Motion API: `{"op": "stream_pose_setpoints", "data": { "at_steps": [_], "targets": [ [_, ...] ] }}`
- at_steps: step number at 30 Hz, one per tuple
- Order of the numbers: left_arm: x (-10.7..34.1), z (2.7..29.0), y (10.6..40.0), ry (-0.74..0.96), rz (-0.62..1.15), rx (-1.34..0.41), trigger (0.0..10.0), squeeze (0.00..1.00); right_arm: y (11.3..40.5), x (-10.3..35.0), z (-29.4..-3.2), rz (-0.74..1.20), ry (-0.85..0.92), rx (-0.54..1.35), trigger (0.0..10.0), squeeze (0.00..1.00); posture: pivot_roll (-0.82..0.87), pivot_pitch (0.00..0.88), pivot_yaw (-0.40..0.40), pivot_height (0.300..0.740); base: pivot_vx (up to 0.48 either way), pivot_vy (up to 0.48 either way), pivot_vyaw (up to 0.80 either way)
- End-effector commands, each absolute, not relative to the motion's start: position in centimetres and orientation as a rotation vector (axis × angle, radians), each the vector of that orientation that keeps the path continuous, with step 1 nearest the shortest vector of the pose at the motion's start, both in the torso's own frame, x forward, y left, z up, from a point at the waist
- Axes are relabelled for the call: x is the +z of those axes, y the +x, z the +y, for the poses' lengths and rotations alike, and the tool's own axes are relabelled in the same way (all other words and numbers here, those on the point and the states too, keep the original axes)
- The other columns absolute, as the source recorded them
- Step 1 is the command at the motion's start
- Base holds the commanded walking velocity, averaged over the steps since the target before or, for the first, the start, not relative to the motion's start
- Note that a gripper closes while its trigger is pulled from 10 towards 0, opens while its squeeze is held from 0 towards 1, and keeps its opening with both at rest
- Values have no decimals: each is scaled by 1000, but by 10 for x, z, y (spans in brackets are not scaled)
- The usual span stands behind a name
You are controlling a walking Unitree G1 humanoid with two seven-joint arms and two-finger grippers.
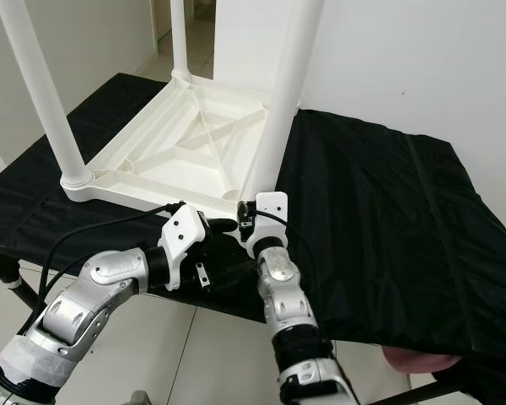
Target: Building children table
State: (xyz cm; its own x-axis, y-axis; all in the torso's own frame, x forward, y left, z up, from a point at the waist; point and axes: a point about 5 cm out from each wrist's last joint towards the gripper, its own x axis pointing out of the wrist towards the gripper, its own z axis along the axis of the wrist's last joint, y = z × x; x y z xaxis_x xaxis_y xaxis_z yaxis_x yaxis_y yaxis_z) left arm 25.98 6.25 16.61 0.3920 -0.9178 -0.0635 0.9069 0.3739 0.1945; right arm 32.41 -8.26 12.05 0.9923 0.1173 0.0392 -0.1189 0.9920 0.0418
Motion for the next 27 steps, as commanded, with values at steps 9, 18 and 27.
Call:
{"op": "stream_pose_setpoints", "data": {
  "at_steps": [9, 18, 27],
  "targets": [
    [165, 58, 255, 210, -51, -1209, 10000, 0, 321, 124, -97, -45, 40, 56, 10000, 1000, -14, 0, -88, 740, 0, 0, 0],
    [164, 58, 253, 210, -50, -1213, 10000, 0, 323, 127, -114, -42, 78, 234, 10000, 0, -12, 0, -88, 740, 0, 0, 0],
    [166, 60, 256, 216, -51, -1205, 10000, 0, 336, 127, -119, -65, -67, 494, 10000, 0, -10, 0, -74, 740, 0, 0, 0]
  ]
}}
